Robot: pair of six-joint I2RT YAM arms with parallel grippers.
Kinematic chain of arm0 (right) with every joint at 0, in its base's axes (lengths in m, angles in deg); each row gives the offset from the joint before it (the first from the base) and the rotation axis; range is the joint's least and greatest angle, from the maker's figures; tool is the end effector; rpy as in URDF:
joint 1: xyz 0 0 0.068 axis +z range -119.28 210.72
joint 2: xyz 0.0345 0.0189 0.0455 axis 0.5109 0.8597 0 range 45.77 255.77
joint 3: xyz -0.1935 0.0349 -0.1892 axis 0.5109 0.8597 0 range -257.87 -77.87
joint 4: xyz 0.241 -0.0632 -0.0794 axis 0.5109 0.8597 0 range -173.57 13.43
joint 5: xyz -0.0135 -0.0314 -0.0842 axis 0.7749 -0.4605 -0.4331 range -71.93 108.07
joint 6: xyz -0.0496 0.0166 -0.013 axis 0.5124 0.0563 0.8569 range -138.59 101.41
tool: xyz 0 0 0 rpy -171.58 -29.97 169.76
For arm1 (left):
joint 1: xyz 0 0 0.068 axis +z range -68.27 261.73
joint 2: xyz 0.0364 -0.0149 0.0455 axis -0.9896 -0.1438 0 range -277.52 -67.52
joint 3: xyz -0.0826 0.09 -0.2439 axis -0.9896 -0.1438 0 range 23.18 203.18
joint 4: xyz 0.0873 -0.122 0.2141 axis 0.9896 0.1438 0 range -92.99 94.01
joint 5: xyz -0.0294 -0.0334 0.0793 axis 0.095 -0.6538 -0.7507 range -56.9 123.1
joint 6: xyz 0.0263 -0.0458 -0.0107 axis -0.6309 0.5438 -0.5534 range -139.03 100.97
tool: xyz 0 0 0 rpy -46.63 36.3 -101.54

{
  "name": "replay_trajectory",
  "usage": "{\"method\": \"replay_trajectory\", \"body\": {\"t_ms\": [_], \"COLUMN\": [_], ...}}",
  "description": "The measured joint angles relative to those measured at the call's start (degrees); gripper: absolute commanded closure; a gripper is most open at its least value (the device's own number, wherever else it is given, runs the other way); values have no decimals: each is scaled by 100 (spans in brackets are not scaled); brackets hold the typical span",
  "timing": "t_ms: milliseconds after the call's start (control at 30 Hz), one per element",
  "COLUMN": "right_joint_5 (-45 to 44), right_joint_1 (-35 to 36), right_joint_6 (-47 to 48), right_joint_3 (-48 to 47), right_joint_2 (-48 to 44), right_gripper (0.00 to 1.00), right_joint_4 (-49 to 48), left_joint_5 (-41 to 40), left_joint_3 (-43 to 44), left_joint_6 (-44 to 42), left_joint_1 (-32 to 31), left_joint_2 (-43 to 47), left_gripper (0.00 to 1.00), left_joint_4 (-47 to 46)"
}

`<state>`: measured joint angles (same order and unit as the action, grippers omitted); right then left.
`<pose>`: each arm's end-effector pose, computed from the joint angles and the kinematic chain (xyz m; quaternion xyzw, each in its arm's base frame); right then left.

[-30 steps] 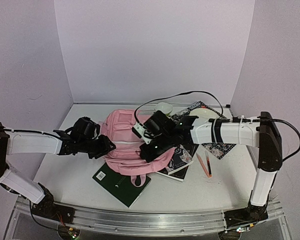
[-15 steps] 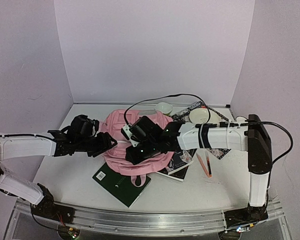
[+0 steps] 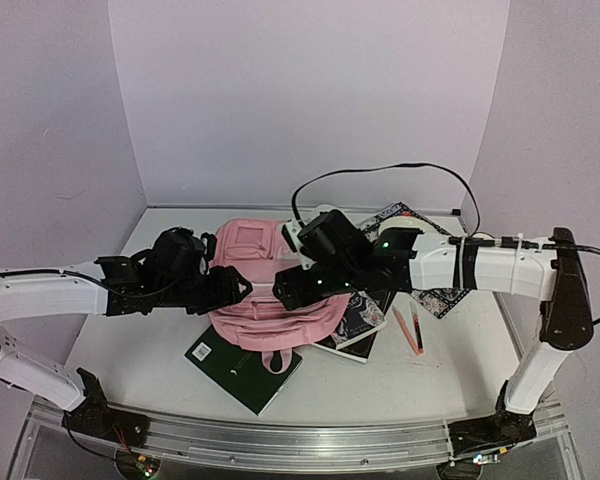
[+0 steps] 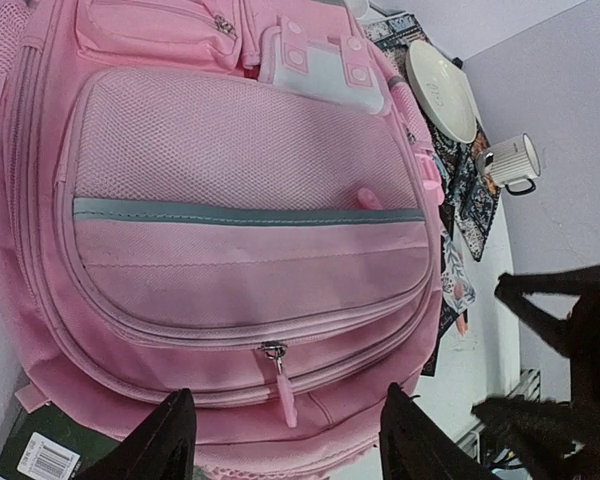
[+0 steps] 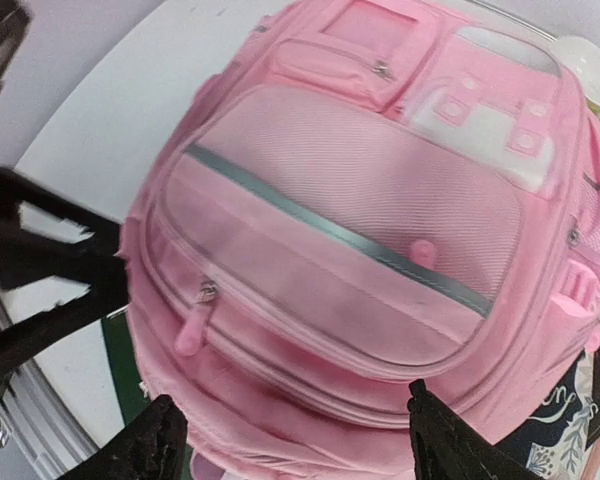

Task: Pack the student bag
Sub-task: Unzip the upper front pocket of the student bag, then grab the upper front pocket of the student bag.

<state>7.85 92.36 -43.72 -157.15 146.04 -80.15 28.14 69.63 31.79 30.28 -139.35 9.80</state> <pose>0.2036 0.3636 0.2965 -0.2164 0.8102 0.3162 0.4436 0.1712 -0.2098 0.2458 -0.0140 0.8987 -0.3155 0.3043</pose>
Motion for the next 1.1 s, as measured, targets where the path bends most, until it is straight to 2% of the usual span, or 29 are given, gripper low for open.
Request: {"method": "replay_trajectory", "body": {"t_ms": [233, 567, 767, 1100], "right_joint_5": [-210, -230, -223, -230], "right_joint_1": [-425, -410, -410, -447], "right_joint_6": [-411, -683, -787, -884], "right_joint_3": [425, 434, 434, 435], "right_joint_2": [-31, -18, 110, 377], "right_gripper": [14, 11, 10, 5], "right_joint_4": [150, 157, 140, 138], "left_joint_5": [-219, -276, -265, -283], "left_joint_3": [239, 633, 684, 684], "left_joint_6": [-6, -103, -135, -172], "left_joint_1": [-253, -412, -460, -465], "left_joint_2": [-533, -1153, -1405, -1486], "left_gripper": [48, 61, 66, 99], "left_joint_4": [180, 272, 276, 287]}}
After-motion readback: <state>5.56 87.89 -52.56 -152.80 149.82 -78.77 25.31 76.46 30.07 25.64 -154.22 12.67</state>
